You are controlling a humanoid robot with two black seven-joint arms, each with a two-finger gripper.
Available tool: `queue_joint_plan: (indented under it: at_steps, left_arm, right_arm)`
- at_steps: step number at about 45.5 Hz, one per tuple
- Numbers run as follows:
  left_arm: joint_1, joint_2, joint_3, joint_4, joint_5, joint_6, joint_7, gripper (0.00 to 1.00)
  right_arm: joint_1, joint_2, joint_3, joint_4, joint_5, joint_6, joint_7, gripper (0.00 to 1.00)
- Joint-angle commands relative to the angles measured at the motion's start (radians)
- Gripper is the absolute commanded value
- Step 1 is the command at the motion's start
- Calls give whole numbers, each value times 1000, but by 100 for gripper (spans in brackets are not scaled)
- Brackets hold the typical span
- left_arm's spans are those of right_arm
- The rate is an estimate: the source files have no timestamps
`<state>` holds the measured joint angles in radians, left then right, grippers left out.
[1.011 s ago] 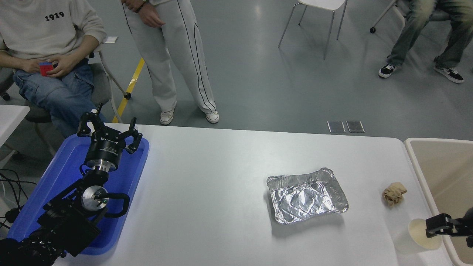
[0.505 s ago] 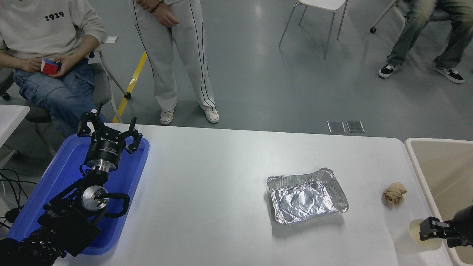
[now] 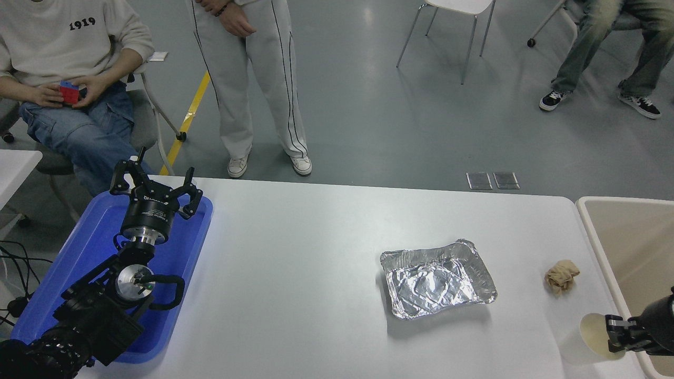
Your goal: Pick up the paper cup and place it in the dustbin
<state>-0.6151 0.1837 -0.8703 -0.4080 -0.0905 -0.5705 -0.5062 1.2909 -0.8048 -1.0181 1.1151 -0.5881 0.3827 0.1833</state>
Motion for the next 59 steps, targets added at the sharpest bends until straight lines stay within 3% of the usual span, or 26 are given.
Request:
queue_joint_plan:
  at_steps: [1, 13, 32, 59]
  left_arm:
    - [0, 0, 1, 0, 0, 0, 0, 100]
    - [0, -1, 1, 0, 0, 0, 0, 100]
    - [0, -1, -1, 0, 0, 0, 0, 100]
    - [0, -1, 1, 0, 0, 0, 0, 100]
  right_arm:
    - [19, 4, 1, 5, 7, 21, -1, 0]
    - [214, -54, -46, 26, -10, 199, 2, 0]
    - [605, -57, -283, 95, -12, 403, 5, 0]
    - [969, -33, -433, 95, -27, 403, 5, 0]
